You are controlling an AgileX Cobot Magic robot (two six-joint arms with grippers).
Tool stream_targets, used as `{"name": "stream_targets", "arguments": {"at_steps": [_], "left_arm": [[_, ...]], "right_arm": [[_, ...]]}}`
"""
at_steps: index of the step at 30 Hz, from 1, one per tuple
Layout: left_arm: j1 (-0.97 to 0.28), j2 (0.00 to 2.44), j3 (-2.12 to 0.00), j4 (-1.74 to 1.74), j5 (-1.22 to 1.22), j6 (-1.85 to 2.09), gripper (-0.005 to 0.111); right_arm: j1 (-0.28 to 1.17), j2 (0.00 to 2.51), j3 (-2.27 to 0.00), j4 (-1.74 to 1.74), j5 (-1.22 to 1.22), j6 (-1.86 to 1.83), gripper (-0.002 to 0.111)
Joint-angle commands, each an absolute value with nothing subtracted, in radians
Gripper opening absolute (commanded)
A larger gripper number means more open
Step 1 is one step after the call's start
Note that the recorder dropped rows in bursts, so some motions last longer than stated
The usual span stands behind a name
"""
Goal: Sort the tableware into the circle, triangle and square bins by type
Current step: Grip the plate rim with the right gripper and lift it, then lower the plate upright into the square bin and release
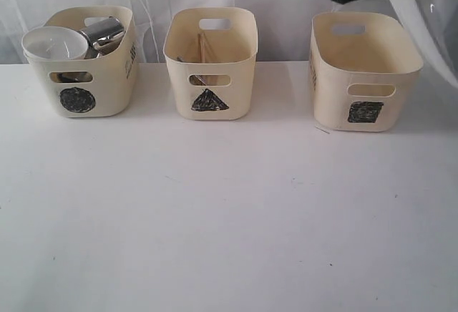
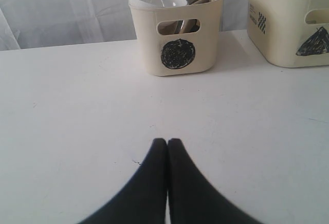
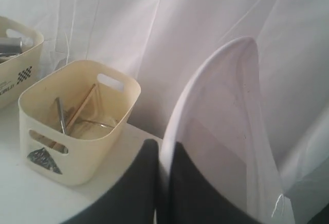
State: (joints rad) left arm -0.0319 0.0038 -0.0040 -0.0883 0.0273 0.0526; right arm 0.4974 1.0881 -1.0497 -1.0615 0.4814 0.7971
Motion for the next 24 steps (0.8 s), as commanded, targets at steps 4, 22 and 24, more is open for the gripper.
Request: {"name": "stream_targets", "arguments": {"at_steps": [4, 22, 24], "left_arm": [[-0.036, 0.000, 0.000, -0.101, 0.027, 0.054, 0.002], [-0.036, 0.000, 0.000, -0.101, 0.027, 0.054, 0.002], [-0.036, 0.000, 0.000, -0.101, 0.027, 0.054, 0.002]], "right_arm": [[0.326, 1.304, -1.213, -1.119, 0.259, 0.786, 0.000], [0.137, 1.806, -1.491, -1.121, 0.066, 0.775, 0.000], [0.137, 1.821, -1.493, -1.121, 0.049, 0.760, 0.000]]}}
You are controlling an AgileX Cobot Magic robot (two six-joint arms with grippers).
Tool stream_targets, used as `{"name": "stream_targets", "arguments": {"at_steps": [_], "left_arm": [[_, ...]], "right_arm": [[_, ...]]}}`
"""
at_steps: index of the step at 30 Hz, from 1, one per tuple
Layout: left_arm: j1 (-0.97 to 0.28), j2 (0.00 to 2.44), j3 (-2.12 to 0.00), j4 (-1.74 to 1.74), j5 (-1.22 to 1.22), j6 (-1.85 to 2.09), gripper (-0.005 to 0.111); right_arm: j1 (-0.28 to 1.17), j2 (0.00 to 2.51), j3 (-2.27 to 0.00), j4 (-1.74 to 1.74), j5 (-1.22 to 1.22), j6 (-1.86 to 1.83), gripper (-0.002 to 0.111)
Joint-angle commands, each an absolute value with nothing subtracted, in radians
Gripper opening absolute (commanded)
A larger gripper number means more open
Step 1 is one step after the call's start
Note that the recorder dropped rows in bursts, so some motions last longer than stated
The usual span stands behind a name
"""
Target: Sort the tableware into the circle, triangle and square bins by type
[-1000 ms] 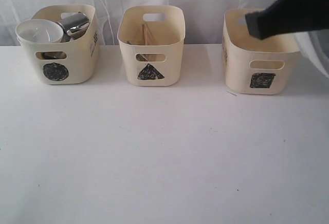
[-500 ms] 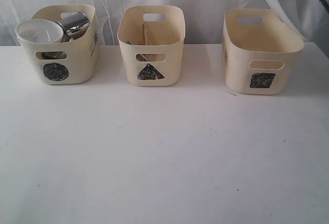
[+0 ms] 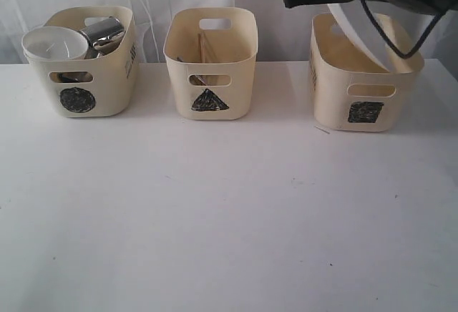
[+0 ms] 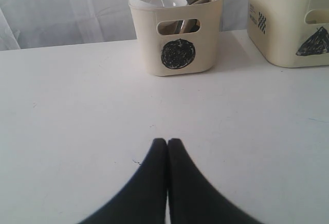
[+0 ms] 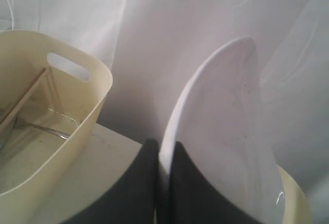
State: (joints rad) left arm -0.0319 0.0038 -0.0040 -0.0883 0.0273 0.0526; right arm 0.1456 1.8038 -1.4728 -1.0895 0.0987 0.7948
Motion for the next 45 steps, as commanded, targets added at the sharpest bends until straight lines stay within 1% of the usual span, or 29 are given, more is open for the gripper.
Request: {"name": "stream_targets", "arguments": {"at_steps": [1, 2, 4, 9, 11, 14, 16, 19, 23, 24, 30, 34, 39, 42, 45], "left_arm": [[-0.036, 0.000, 0.000, -0.101, 0.027, 0.054, 0.002], [-0.036, 0.000, 0.000, -0.101, 0.027, 0.054, 0.002], [-0.036, 0.000, 0.000, -0.101, 0.027, 0.054, 0.002], [-0.036, 0.000, 0.000, -0.101, 0.027, 0.054, 0.002], [-0.036, 0.000, 0.000, -0.101, 0.027, 0.054, 0.002], [-0.036, 0.000, 0.000, -0.101, 0.027, 0.054, 0.002], [-0.036, 0.000, 0.000, -0.101, 0.027, 0.054, 0.002], [-0.036, 0.000, 0.000, -0.101, 0.027, 0.054, 0.002], [-0.036, 0.000, 0.000, -0.101, 0.027, 0.054, 0.002], [-0.036, 0.000, 0.000, -0.101, 0.027, 0.054, 0.002], [-0.036, 0.000, 0.000, -0.101, 0.027, 0.054, 0.002], [-0.036, 0.000, 0.000, -0.101, 0.027, 0.054, 0.002], [-0.036, 0.000, 0.000, -0.101, 0.027, 0.054, 0.002], [-0.036, 0.000, 0.000, -0.101, 0.027, 0.054, 0.002], [-0.036, 0.000, 0.000, -0.101, 0.027, 0.054, 0.002]], "right_arm": [[0.137, 1.829, -1.493, -1.121, 0.042, 0.762, 0.000], [0.137, 1.836, -1.493, -1.121, 0.040, 0.774, 0.000], [0.137, 1.840, -1.493, -1.121, 0.042, 0.785, 0.007], [0.137, 1.825, -1.493, -1.119, 0.053, 0.789, 0.032], [0.137, 1.809, -1.493, -1.119, 0.070, 0.789, 0.034], [0.137, 1.775, -1.480, -1.115, 0.090, 0.789, 0.034], [0.137, 1.742, -1.461, -1.113, 0.092, 0.789, 0.031], [0.137, 1.683, -1.420, -1.103, 0.139, 0.789, 0.021], [0.137, 1.578, -1.298, -1.069, 0.187, 0.793, 0.001], [0.137, 1.537, -1.247, -1.070, 0.185, 0.793, 0.000], [0.139, 1.239, -0.891, -1.065, 0.080, 0.796, 0.000], [0.139, 1.027, -0.691, -1.011, 0.072, 0.804, 0.000], [0.139, 0.798, -0.546, -0.952, 0.087, 0.850, 0.000], [0.139, 0.710, -0.503, -0.932, 0.090, 0.850, 0.000], [0.139, 0.635, -0.475, -0.836, 0.086, 0.850, 0.000]]}}
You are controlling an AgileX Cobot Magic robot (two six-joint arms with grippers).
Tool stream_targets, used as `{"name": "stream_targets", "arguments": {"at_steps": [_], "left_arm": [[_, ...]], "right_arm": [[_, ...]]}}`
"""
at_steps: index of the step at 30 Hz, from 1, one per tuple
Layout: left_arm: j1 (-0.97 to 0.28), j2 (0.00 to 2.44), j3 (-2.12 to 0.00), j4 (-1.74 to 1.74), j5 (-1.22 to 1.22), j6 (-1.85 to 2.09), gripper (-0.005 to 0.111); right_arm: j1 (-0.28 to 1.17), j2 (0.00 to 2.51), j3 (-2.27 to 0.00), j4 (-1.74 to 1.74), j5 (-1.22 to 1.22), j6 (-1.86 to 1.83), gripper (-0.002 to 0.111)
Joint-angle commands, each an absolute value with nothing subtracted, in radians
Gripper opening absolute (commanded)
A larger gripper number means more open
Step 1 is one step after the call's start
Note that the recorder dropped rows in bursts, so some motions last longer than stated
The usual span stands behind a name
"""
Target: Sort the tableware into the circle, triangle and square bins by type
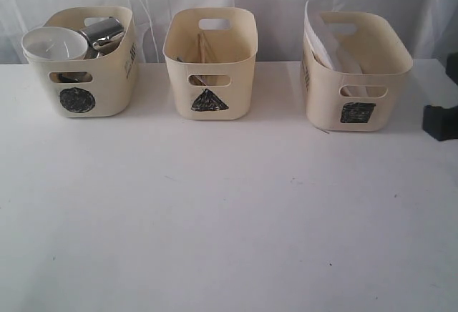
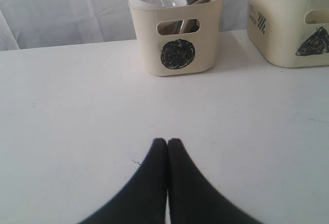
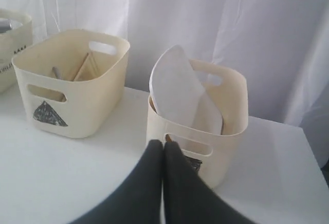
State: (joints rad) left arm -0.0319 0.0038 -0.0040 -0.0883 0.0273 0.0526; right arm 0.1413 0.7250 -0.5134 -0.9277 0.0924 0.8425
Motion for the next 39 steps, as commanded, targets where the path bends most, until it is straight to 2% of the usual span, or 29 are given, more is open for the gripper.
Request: {"name": "stream_targets", "arguments": {"at_steps": [1, 5, 8, 13, 15, 39], "left_arm": [[-0.036, 0.000, 0.000, -0.101, 0.027, 0.054, 0.002], [-0.036, 0.000, 0.000, -0.101, 0.027, 0.054, 0.002], [-0.036, 0.000, 0.000, -0.101, 0.027, 0.054, 0.002], [-0.036, 0.000, 0.000, -0.101, 0.027, 0.054, 0.002], [-0.036, 0.000, 0.000, -0.101, 0.027, 0.054, 0.002], [-0.036, 0.000, 0.000, -0.101, 0.027, 0.054, 0.002]], "right_arm": [[0.139, 0.624, -0.466, -0.827, 0.083, 0.850, 0.000], [0.141, 0.565, -0.367, -0.610, 0.061, 0.850, 0.000], [0.173, 0.456, -0.203, -0.332, 0.055, 0.850, 0.000], [0.177, 0.123, -0.087, -0.309, 0.287, 0.850, 0.000], [0.164, 0.053, -0.042, -0.309, 0.288, 0.850, 0.000], [0.139, 0.000, 0.000, -0.389, 0.362, 0.843, 0.000]]}}
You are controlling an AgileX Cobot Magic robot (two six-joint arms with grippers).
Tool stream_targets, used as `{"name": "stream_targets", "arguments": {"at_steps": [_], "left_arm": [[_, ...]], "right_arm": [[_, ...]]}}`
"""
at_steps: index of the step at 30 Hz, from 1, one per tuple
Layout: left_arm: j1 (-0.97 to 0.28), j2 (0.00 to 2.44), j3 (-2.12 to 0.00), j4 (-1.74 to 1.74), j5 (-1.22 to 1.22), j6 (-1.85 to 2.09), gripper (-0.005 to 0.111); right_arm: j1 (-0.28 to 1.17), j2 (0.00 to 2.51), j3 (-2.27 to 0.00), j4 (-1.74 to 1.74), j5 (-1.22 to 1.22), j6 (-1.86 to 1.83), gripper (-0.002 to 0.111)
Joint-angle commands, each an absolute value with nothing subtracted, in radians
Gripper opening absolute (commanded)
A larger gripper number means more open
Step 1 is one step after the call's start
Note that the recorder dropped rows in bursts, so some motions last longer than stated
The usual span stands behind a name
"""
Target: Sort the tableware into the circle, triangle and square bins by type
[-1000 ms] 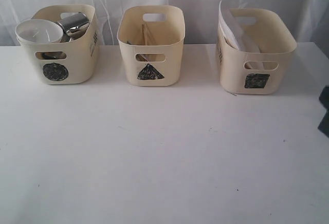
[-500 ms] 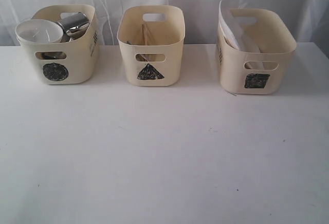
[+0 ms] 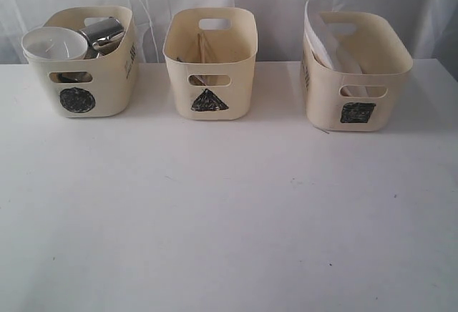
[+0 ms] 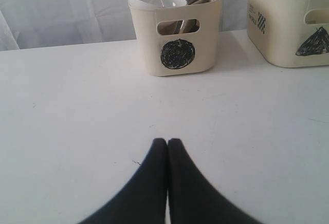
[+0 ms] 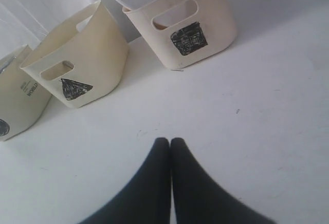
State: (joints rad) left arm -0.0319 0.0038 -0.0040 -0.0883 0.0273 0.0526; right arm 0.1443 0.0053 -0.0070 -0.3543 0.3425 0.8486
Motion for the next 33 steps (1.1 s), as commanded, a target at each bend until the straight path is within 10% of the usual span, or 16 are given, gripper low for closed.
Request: {"name": "stream_targets", "arguments": {"at_steps": [1, 9, 33], "left_arm": [[-0.036, 0.000, 0.000, -0.101, 0.027, 0.054, 0.002], [-0.036, 0.000, 0.000, -0.101, 0.027, 0.054, 0.002], [-0.036, 0.000, 0.000, -0.101, 0.027, 0.054, 0.002]], "right_arm": [[0.139, 0.000, 0.000, -0.389, 0.362, 0.826, 0.000], [0.139, 0.000, 0.000, -0.227, 0.330, 0.246, 0.000], [0.139, 0.000, 0.000, -0.157, 0.344, 0.022, 0.000]]}}
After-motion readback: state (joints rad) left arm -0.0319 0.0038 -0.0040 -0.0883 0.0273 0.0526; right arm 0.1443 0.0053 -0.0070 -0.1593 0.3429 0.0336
